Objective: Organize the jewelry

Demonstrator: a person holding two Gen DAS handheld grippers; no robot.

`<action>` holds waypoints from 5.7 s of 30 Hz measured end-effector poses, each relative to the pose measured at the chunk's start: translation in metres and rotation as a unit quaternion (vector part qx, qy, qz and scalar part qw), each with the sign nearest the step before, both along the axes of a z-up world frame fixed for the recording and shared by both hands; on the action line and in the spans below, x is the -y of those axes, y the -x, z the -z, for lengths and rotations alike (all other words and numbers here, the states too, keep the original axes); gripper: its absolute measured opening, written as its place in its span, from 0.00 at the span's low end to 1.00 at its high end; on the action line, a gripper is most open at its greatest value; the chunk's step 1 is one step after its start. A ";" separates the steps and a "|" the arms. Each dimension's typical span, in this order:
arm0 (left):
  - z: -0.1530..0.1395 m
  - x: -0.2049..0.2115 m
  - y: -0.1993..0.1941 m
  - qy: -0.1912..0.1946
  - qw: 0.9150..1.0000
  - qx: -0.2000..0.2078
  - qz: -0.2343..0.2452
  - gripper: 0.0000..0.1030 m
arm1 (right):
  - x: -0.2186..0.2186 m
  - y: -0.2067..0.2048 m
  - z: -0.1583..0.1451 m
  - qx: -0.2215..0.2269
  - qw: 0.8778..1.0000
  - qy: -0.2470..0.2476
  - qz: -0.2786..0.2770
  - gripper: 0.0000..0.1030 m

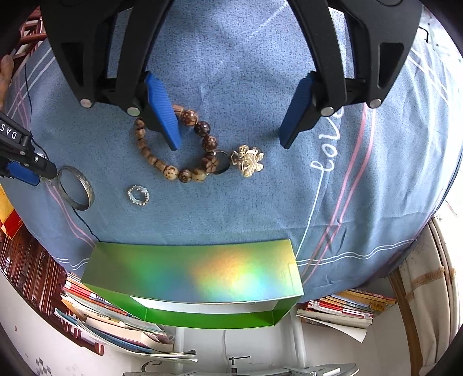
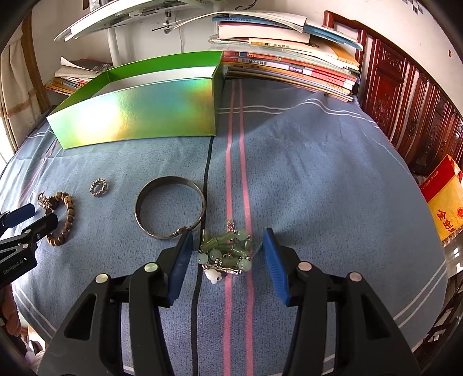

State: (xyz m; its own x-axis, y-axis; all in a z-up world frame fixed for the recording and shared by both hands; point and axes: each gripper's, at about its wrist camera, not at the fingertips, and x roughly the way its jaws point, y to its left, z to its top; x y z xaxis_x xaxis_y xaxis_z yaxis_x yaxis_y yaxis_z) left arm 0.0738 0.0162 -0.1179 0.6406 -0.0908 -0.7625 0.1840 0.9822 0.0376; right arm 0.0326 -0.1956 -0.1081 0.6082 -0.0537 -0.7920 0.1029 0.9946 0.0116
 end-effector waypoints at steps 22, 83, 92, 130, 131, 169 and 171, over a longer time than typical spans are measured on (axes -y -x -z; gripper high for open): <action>-0.015 0.014 0.014 0.028 0.999 -0.001 0.040 0.11 | 0.006 0.014 -0.016 0.029 0.999 -0.015 0.000 0.24; -0.046 -0.040 -0.042 0.012 1.000 0.001 -0.001 0.61 | 0.016 -0.019 -0.025 0.031 0.996 -0.086 -0.020 0.46; -0.024 -0.035 -0.030 0.018 1.000 -0.023 0.004 0.68 | -0.037 -0.033 -0.020 0.013 0.993 -0.071 -0.092 0.46; -0.015 -0.029 -0.018 0.036 0.998 -0.044 0.026 0.19 | -0.032 -0.005 -0.006 -0.005 0.996 -0.027 -0.087 0.29; -0.014 -0.028 -0.017 0.038 0.998 -0.047 0.030 0.19 | -0.032 -0.005 -0.006 -0.004 0.996 -0.026 -0.087 0.31; -0.010 -0.001 -0.004 0.029 0.999 -0.035 0.029 0.44 | -0.045 -0.009 -0.007 -0.001 0.998 -0.007 -0.068 0.28; -0.010 -0.001 -0.004 0.028 0.999 -0.034 0.030 0.45 | -0.050 -0.008 -0.008 0.000 0.997 -0.005 -0.083 0.15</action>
State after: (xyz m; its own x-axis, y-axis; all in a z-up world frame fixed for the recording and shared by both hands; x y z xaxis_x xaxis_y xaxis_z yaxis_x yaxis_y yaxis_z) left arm 0.0782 0.0168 -0.1078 0.5790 -0.1710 -0.7972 0.2419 0.9698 -0.0323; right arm 0.0403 -0.1452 -0.1005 0.6074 0.0553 -0.7925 -0.0621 0.9978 0.0220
